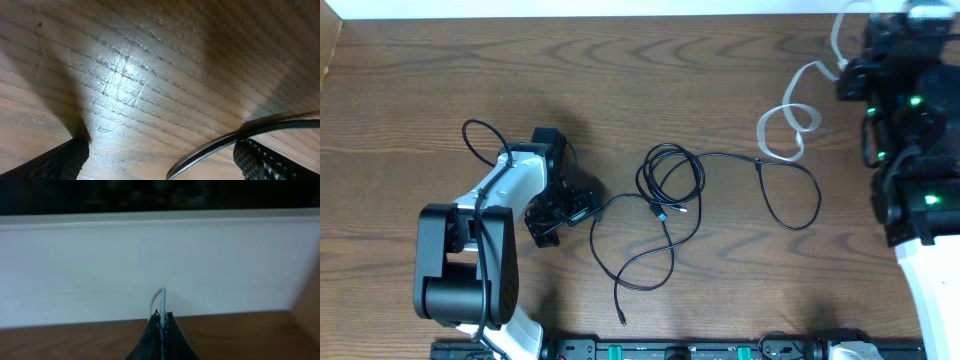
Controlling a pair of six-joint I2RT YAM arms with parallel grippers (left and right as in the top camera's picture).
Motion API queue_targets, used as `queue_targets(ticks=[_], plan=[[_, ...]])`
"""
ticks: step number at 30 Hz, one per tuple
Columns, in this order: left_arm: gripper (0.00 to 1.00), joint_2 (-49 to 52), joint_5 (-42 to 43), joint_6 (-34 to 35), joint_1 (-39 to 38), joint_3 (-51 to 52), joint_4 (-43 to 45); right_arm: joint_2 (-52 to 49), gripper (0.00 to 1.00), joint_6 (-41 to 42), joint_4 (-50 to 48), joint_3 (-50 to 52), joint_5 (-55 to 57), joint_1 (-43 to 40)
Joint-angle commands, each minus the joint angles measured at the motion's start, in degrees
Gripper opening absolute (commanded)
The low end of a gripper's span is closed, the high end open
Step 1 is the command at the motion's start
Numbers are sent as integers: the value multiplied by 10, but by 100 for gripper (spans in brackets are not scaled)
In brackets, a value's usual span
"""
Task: Untangle cables
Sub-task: 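Pull the white cable with the right gripper to the table's right edge, then lower the white cable at the right edge and open the right gripper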
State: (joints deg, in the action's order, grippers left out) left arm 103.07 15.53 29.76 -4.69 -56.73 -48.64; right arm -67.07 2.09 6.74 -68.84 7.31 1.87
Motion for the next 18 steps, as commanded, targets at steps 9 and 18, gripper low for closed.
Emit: queue_targets(ticks=[9, 18], plan=[[98, 13, -19, -15, 0, 6, 11, -117, 1, 5, 0, -7, 71, -200], [98, 13, -19, -15, 0, 6, 12, -231, 1, 91, 30, -7, 73, -298]])
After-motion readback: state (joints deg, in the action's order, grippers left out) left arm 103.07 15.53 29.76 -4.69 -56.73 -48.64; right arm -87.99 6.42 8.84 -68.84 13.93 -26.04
